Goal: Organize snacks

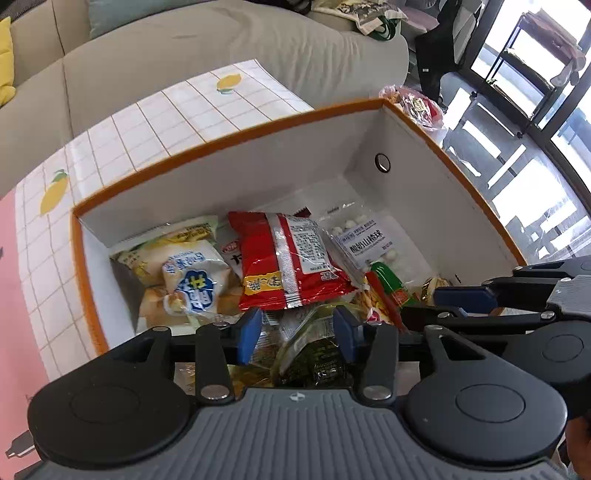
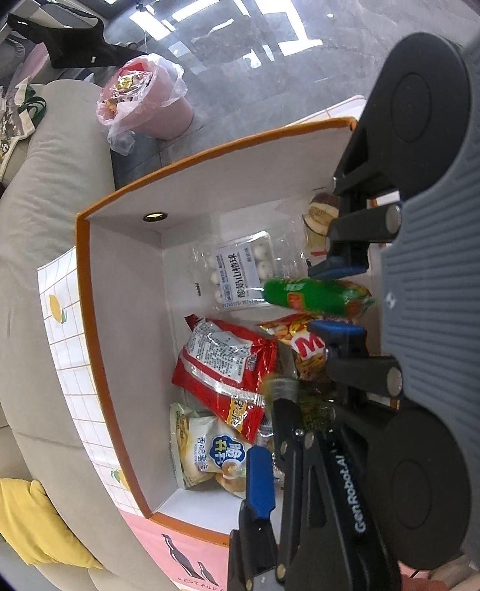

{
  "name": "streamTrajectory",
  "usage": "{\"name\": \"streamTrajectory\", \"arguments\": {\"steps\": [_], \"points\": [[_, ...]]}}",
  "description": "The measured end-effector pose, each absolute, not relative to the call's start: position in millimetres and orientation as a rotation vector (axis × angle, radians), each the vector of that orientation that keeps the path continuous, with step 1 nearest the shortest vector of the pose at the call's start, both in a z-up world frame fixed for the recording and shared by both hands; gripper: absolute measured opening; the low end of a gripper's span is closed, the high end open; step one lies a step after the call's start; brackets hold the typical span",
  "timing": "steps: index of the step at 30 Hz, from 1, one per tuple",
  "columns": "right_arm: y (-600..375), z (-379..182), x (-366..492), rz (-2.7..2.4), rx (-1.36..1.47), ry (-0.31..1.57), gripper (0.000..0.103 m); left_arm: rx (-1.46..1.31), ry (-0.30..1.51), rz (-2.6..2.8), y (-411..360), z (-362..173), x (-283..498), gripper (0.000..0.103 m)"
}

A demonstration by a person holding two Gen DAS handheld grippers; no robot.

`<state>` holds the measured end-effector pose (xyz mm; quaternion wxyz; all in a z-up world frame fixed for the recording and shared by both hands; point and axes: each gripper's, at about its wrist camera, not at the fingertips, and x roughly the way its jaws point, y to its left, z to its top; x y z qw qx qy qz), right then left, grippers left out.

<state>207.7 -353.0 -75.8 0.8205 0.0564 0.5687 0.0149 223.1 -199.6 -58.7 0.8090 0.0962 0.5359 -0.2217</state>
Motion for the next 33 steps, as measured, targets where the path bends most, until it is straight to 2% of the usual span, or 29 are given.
{"name": "streamTrajectory", "arguments": {"steps": [1,2,3,4,6,9,12,20,24,33], "points": [[-353.9,-73.3,207.5,0.025,0.128,1.210,0.032,0.204,1.141,-0.469,-197.6,-55.5,222.5,0.053],[-355.0,-70.5,207.0,0.021,0.138,1.209,0.040,0.200,1.135,-0.467,-194.8,-51.2,222.0,0.055],[-356.6,-66.9,206.7,0.019,0.148,1.208,0.046,0.193,1.128,-0.468,-191.4,-45.9,221.2,0.060],[-357.6,-62.7,206.0,0.018,0.154,1.203,0.049,0.186,1.121,-0.469,-187.9,-40.3,220.6,0.066],[-358.2,-51.3,203.8,0.015,0.159,1.182,0.058,0.176,1.097,-0.473,-181.0,-28.1,218.0,0.072],[-355.5,-28.5,195.5,0.014,0.166,1.123,0.070,0.173,1.039,-0.474,-167.8,-5.2,208.5,0.074],[-349.6,-4.1,183.9,0.021,0.193,1.057,0.077,0.160,0.969,-0.464,-152.1,18.7,194.8,0.076],[-319.2,60.5,132.6,0.086,0.256,0.851,0.088,0.137,0.758,-0.393,-100.4,77.6,138.3,0.079],[-295.8,89.7,97.0,0.112,0.226,0.722,0.095,0.136,0.635,-0.358,-75.5,104.6,101.5,0.086],[-245.9,113.9,18.6,0.139,0.116,0.527,0.100,0.101,0.465,-0.227,-35.3,127.4,34.0,0.091]]}}
